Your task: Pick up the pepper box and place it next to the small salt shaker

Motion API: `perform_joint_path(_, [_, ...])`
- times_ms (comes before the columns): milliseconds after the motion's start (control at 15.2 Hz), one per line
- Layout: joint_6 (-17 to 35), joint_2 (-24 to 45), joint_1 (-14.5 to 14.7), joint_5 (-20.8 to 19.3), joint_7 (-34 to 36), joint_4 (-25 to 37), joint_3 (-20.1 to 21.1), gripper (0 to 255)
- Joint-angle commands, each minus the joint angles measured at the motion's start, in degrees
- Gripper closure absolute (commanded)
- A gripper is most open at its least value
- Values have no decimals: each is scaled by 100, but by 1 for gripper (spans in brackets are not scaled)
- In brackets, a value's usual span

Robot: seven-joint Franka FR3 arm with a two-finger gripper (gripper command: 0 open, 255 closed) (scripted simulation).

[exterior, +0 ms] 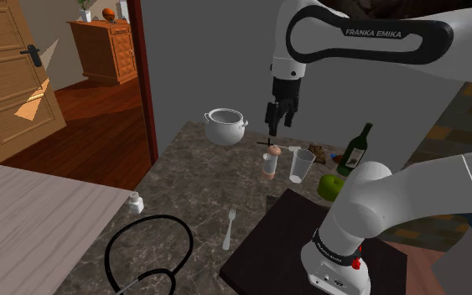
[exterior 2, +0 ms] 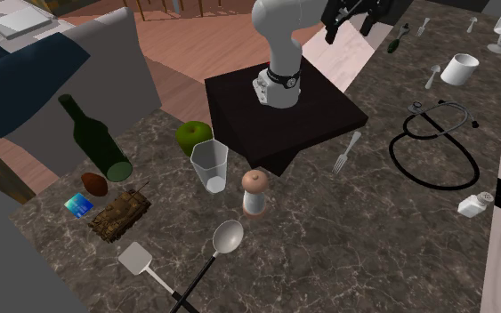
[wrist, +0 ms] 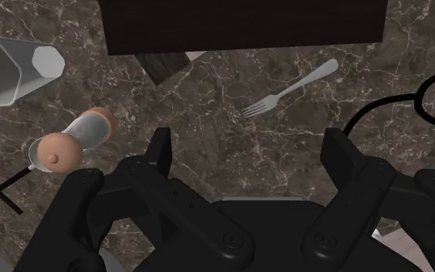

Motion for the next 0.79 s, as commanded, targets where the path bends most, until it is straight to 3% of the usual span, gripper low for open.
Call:
perform_joint_path(0, [0, 0, 0, 0, 0, 0, 0, 0])
perform_joint_path(726, [1763, 1078, -277, -844, -1544, -497, -1224, 0])
